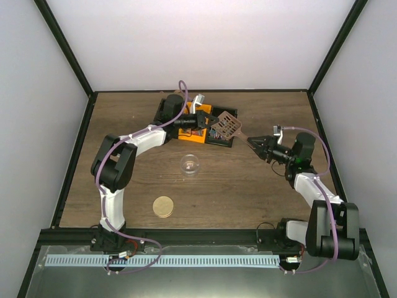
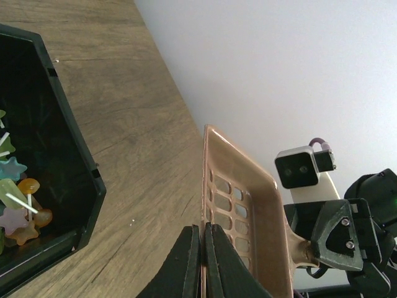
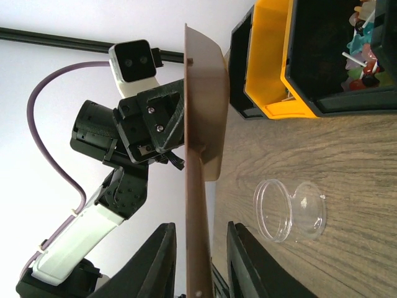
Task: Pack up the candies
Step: Adjust the spatula.
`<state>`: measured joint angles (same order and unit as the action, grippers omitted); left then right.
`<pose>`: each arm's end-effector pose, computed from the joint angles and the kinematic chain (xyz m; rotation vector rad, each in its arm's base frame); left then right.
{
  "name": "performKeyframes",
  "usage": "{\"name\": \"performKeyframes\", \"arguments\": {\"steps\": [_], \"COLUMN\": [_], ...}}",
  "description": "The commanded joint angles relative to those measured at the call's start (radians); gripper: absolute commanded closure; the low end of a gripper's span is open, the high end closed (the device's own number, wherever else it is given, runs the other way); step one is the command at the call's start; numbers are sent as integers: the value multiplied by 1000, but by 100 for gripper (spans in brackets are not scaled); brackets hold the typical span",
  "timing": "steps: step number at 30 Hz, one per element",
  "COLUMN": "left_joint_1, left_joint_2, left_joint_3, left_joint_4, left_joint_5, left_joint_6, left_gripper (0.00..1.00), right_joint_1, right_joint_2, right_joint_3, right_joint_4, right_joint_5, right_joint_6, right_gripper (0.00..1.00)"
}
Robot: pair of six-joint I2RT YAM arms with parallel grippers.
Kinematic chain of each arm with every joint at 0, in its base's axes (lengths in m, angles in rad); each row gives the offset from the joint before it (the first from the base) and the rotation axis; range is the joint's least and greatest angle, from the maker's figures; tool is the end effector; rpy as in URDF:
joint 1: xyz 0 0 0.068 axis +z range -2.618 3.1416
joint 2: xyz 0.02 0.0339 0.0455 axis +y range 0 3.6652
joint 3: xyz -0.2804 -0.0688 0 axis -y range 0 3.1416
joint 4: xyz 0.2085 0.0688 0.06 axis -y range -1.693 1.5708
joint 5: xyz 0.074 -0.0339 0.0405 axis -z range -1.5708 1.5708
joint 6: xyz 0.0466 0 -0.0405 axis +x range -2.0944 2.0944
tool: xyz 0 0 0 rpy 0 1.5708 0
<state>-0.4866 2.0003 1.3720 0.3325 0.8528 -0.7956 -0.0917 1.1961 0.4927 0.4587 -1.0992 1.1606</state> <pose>0.3732 -0.2372 0.2639 0.3584 2.0871 -1.6198 0.2105 0.0223 0.2623 0.3645 2.0040 1.6995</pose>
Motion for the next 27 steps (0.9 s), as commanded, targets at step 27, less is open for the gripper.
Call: {"name": "performKeyframes", "arguments": {"steps": [27], "left_joint_1": [-7], "left_joint_2": [7], "left_joint_3": [-9], "left_joint_4": [54], "left_joint_5": [-6], "left_joint_6": [6], "left_gripper": [96], "right_joint_1": [20], "right_joint_2": [29], "right_joint_3": [11], "right_joint_4": [78], "right_joint_5": [-43], "right_joint_6": [22], "right_gripper": [78]}}
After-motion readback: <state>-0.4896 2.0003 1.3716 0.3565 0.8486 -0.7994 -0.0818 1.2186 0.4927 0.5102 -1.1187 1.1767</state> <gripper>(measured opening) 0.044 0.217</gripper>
